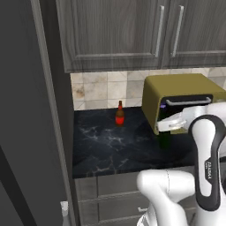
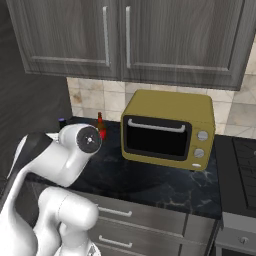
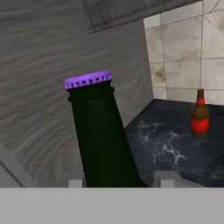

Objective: Place the beers on the top shelf of the fridge to keep them out of children's reach, and place the mushroom on lower shelves for easy access.

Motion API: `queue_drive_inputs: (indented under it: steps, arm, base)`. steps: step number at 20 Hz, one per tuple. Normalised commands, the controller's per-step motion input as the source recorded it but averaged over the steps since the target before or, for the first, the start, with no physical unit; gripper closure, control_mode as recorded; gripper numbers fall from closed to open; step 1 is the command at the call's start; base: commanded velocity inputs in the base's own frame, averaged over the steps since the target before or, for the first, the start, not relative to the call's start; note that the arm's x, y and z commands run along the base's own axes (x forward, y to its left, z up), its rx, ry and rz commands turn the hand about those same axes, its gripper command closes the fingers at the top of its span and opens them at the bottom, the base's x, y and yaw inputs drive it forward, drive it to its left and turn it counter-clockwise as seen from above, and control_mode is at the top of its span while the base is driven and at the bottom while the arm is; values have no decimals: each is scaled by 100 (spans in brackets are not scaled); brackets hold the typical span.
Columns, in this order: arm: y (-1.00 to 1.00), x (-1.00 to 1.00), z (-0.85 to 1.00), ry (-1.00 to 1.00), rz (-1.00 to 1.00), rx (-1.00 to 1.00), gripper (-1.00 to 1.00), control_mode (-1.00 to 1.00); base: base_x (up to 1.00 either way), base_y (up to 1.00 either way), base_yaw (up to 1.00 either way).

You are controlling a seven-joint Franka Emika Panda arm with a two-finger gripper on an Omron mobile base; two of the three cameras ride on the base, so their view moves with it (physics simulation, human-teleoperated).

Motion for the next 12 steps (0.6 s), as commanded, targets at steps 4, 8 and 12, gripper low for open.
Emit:
queue_drive_inputs:
  steps: [4,8,12]
  arm:
    - [0,-19,77,1,-15,-14,100,-100]
    - [-1,-30,53,4,-12,-15,100,-100]
    - [0,-44,16,0,-14,-18,100,-100]
  base:
    - [0,0,0]
    - [0,0,0]
    - [0,0,0]
